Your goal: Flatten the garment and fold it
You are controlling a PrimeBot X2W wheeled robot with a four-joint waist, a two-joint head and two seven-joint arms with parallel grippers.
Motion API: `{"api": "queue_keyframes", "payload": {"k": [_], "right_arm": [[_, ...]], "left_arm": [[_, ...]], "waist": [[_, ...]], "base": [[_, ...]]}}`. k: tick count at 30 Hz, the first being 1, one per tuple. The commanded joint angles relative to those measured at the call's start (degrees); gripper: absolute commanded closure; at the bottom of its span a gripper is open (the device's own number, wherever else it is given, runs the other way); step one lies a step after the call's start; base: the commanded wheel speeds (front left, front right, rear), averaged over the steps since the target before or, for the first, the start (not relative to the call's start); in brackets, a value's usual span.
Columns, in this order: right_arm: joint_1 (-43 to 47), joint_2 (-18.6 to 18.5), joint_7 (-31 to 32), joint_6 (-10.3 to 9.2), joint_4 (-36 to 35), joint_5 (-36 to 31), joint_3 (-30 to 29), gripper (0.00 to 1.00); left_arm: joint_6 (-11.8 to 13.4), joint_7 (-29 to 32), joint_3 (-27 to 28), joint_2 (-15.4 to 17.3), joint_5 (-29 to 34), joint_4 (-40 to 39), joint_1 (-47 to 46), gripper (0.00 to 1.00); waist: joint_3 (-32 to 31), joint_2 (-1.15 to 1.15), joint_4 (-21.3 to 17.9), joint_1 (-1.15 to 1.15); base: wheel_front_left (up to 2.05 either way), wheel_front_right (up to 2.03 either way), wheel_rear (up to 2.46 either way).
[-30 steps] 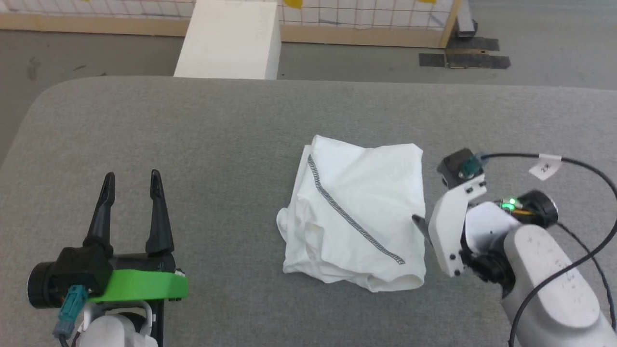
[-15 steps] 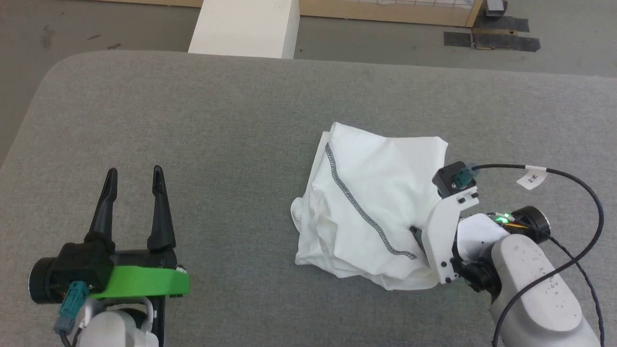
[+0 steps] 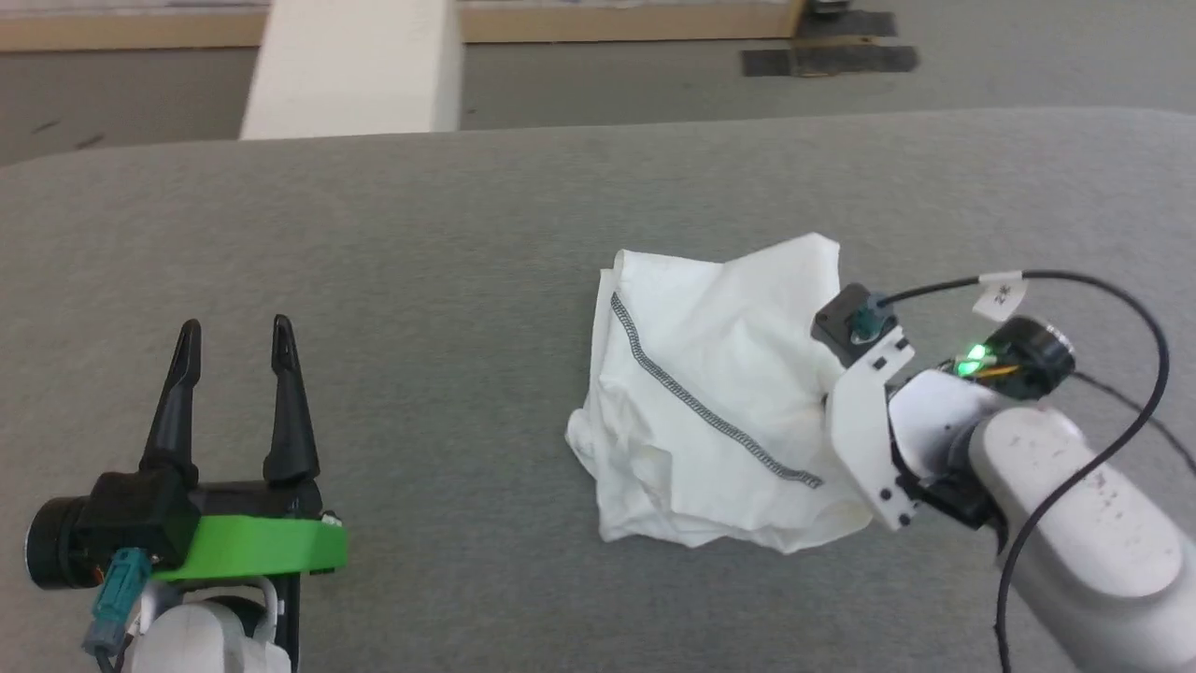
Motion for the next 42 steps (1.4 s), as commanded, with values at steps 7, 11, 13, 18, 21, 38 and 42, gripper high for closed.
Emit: {"api": "queue_keyframes", "payload": {"k": [7,11,13,18,21,38,42], "right_arm": [[-7.06,-11.65,-1.11,-0.11,-3.17,4.54,6.81,1.0],[-8.77,-17.71,-2.98,-0.11,-2.41,5.0,7.34,1.0],[-9.25,-20.36,-4.15,-0.11,-1.55,5.01,7.1,1.0],[-10.85,-25.94,-8.98,-0.11,1.83,3.44,5.52,1.0],[-12.11,-28.94,-11.0,-0.11,3.6,2.08,6.87,1.0],[-15.15,-29.19,-16.17,-0.11,23.29,-6.34,-12.4,0.0],[-15.42,-26.09,-21.89,-0.11,24.43,-6.47,-20.45,0.0]], "left_arm": [[-0.9,-0.26,-2.16,1.53,1.0,-0.73,-3.54,0.0],[-1.14,-0.26,-2.98,2.62,1.41,-1.04,-5.4,0.0],[-1.23,-0.25,-3.37,3.22,1.69,-1.3,-5.94,0.0],[-1.25,1.04,-2.99,5.47,2.33,-3.3,-6.84,0.0],[-1.14,1.96,-2.67,6.4,2.57,-4.9,-7.33,0.0],[-0.06,2.01,-2.58,7.49,1.91,-7.08,-8.45,0.0],[0.45,1.37,-2.73,6.94,1.58,-5.95,-8.02,0.0]], "waist": [[5.66,0.0,-15.86,0.0],[8.75,0.0,-17.07,0.0],[10.36,0.0,-16.93,0.0],[15.49,0.0,-15.02,0.0],[18.12,0.0,-13.61,0.0],[21.99,0.0,-9.18,0.0],[19.45,0.0,-9.01,0.0]], "base": [[0.0,0.0,0.0],[0.0,0.0,0.0],[0.0,0.0,0.0],[0.0,0.0,0.0],[0.0,0.0,0.0],[0.0,0.0,0.0],[0.0,0.0,0.0]]}}
